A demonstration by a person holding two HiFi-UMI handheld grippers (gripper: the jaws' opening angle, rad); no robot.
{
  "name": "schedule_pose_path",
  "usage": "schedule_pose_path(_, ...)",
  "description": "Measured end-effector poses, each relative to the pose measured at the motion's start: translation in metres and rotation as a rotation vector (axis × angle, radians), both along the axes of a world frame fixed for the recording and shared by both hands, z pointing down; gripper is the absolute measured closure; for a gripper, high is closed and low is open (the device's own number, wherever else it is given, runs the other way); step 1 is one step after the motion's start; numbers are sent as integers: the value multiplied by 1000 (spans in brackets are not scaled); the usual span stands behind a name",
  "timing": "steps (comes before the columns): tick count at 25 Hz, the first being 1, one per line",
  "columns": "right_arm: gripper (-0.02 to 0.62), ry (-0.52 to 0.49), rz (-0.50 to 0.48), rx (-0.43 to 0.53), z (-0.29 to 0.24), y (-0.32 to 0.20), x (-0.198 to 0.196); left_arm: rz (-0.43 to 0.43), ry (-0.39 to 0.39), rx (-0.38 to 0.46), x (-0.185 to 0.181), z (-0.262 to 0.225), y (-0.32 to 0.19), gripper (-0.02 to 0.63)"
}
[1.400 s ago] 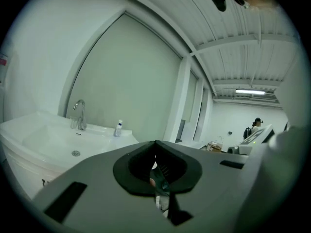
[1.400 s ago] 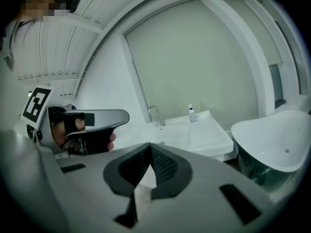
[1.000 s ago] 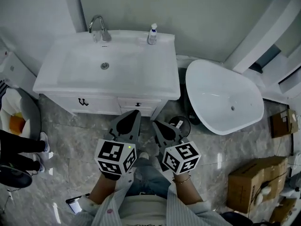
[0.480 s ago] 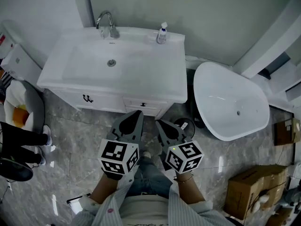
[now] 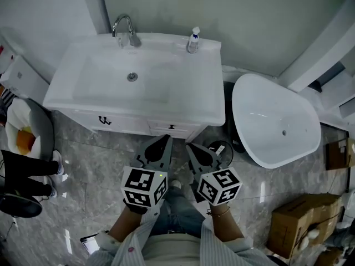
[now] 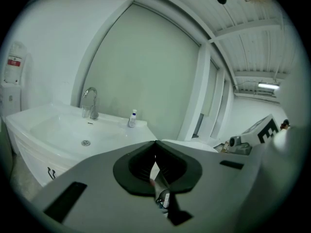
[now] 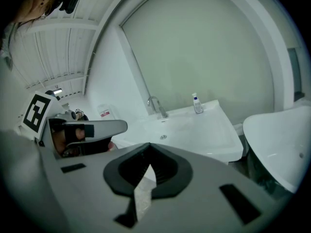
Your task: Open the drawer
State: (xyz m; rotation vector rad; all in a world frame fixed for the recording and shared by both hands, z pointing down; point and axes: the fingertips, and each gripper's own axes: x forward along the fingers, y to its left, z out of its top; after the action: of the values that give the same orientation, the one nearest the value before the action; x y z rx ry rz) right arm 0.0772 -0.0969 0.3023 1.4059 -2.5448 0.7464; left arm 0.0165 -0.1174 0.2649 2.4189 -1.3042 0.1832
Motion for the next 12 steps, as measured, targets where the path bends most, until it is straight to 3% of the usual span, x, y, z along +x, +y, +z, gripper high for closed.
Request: schedule_pose_path(12,588,27,13,-50,51,-17,12,-2,-49,-74,8,53,-8,589)
